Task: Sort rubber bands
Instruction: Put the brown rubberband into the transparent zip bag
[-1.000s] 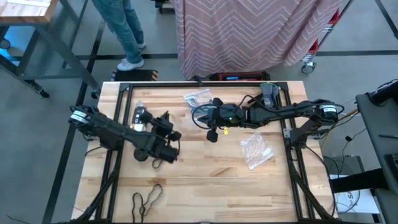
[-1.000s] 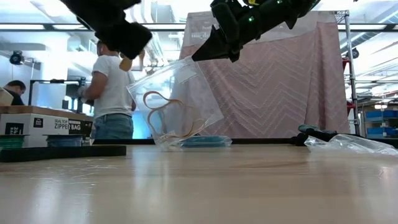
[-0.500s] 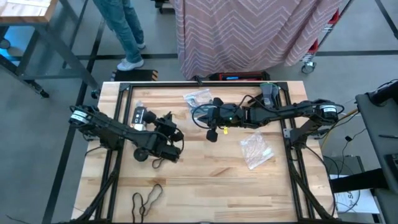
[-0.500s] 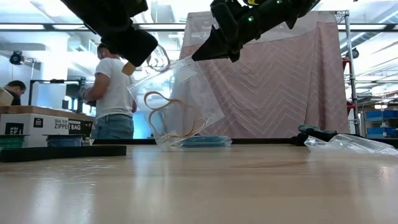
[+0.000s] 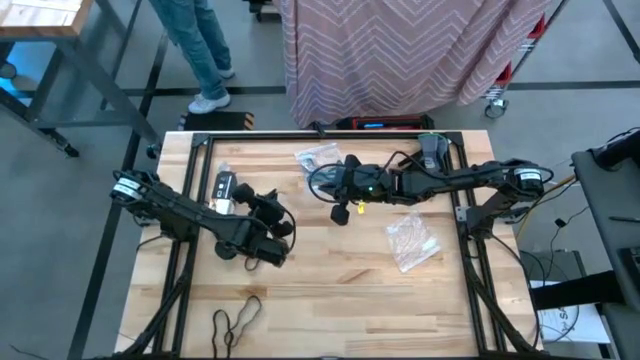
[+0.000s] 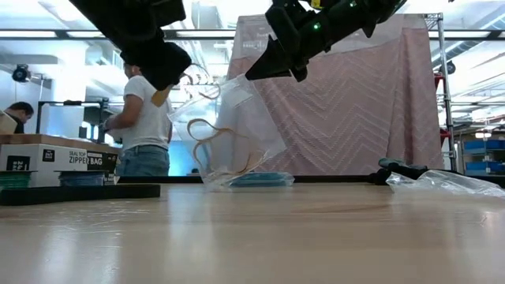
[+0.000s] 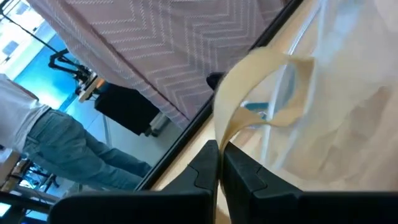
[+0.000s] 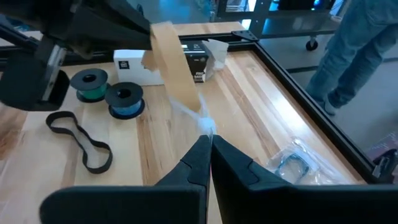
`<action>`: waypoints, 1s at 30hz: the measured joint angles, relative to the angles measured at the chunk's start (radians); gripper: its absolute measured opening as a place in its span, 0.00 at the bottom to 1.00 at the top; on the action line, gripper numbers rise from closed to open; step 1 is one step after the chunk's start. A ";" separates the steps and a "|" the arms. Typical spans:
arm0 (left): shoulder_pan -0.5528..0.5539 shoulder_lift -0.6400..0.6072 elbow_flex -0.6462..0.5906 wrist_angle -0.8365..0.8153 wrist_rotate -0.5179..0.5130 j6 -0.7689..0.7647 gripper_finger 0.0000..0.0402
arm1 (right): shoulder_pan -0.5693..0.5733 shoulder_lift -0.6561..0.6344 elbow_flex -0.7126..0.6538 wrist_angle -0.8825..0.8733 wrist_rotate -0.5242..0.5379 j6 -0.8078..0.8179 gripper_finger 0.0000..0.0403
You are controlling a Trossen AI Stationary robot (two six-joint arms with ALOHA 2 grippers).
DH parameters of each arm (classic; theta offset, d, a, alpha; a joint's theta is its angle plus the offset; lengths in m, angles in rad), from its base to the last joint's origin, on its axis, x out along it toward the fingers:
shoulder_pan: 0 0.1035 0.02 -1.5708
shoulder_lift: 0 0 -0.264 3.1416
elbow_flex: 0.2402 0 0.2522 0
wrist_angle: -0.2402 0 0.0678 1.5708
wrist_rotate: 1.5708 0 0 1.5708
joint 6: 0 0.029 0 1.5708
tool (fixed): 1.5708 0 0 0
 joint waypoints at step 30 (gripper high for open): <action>0.161 0.000 0.181 0.120 0.601 0.770 0.00 | 0.000 -0.001 0.000 0.006 -0.072 -0.105 0.00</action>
